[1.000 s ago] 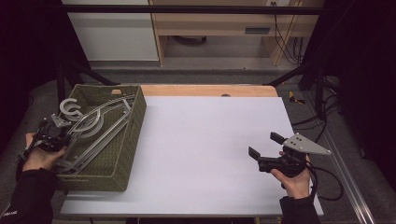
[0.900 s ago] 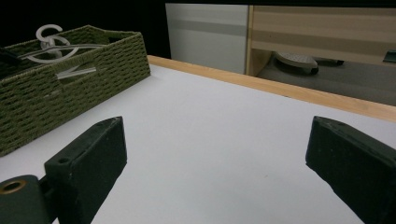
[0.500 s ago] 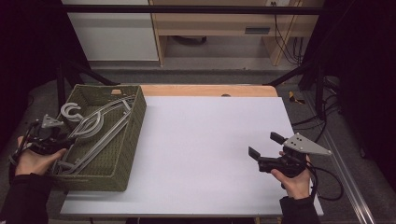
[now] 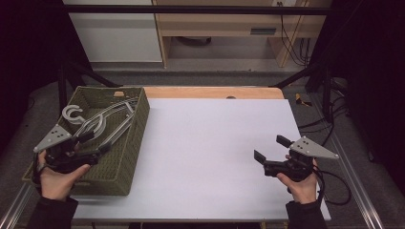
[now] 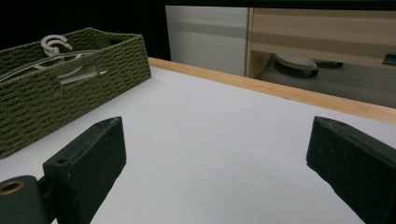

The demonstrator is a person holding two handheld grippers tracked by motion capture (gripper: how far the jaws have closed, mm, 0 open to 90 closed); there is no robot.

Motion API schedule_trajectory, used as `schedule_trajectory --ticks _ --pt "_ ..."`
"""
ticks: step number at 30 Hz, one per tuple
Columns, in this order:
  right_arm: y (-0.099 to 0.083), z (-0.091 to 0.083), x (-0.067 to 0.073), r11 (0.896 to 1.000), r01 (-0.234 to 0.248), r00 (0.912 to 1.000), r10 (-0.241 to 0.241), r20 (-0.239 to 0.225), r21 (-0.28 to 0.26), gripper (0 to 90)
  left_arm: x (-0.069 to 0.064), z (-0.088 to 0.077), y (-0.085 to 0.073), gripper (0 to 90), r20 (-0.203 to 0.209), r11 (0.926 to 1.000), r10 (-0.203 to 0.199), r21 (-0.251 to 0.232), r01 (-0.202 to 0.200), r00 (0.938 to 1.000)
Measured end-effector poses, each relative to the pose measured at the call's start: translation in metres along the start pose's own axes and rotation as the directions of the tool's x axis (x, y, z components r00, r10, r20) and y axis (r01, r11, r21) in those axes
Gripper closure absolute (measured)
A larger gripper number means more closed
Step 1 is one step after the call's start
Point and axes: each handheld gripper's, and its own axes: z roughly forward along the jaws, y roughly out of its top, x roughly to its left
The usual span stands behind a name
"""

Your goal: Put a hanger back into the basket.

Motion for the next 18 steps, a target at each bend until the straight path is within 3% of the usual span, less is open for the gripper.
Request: schedule_trajectory --ticks 4,8,10,12,16,18 --pt "-0.001 0.000 -0.002 1.000 -0.003 1.0000 0.003 0.002 -0.001 4.5 -0.023 0.007 -0.005 12.0 0.036 0.9992 0.019 -0.036 -0.018 0.9992" --pt "-0.003 -0.001 -0.003 1.000 -0.011 0.9999 0.011 0.004 0.004 4.4 -0.038 0.014 -0.014 9.9 0.057 0.9979 0.043 -0.051 -0.040 0.9974" --pt "-0.004 -0.001 -0.003 1.000 -0.015 0.9999 0.015 0.007 0.002 4.4 -0.042 0.018 -0.019 9.4 0.046 0.9971 0.060 -0.050 -0.058 0.9971" --pt "-0.004 -0.002 -0.005 1.000 -0.018 0.9998 0.018 0.007 0.005 4.5 -0.044 0.022 -0.023 8.2 0.060 0.9982 0.049 -0.037 -0.047 0.9970" --pt "-0.005 -0.003 -0.006 1.000 -0.018 0.9998 0.018 0.011 0.001 4.4 -0.044 0.028 -0.029 6.7 0.045 0.9984 0.057 -0.009 -0.056 0.9974" --pt "-0.005 -0.004 -0.007 1.000 -0.015 0.9998 0.015 0.016 0.002 4.4 -0.042 0.029 -0.031 6.6 0.034 0.9987 0.048 -0.017 -0.047 0.9983"
